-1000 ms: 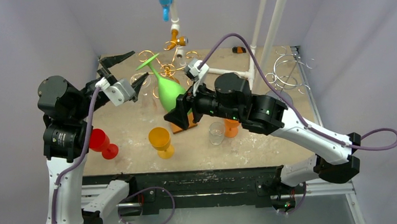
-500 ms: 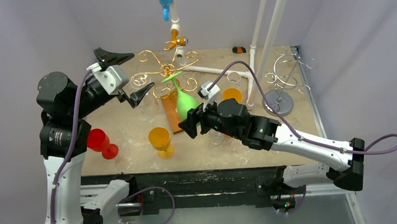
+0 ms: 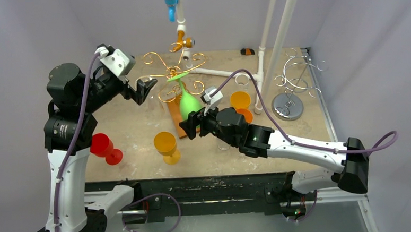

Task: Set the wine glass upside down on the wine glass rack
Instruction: Turn the wine glass upside down at the wine rack.

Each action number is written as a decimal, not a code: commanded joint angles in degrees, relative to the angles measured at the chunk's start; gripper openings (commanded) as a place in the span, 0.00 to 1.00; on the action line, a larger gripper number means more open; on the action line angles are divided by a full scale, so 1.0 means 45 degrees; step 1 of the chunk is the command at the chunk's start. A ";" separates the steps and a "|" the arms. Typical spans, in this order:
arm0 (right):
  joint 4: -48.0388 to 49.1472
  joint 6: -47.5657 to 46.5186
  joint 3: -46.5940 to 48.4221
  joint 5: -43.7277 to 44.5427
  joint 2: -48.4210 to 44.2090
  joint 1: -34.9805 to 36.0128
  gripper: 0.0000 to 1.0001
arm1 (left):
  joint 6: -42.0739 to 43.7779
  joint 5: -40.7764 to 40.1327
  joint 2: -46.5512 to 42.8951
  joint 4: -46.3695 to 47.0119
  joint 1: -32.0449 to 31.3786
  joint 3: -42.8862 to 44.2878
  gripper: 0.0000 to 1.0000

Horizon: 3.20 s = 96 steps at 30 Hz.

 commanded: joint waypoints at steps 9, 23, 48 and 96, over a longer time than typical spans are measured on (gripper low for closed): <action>0.2445 -0.0319 -0.0528 0.0958 0.0667 -0.0011 0.50 | -0.0411 -0.0445 0.0047 -0.0165 0.0025 0.0130 0.97; 0.3444 -0.0329 -0.0627 0.1176 0.1731 -0.0009 0.48 | -0.0337 -0.0291 -0.0046 0.0264 0.0025 -0.0197 0.97; 0.6839 -0.2185 -0.1179 0.0281 0.3308 0.0062 0.49 | -0.0480 -0.0649 0.0070 0.1351 0.0023 -0.1254 0.97; 1.2093 -0.3938 -0.3818 -0.0664 0.3361 0.0397 0.48 | -0.0959 -0.1065 0.0320 0.1572 0.0025 -0.0702 0.96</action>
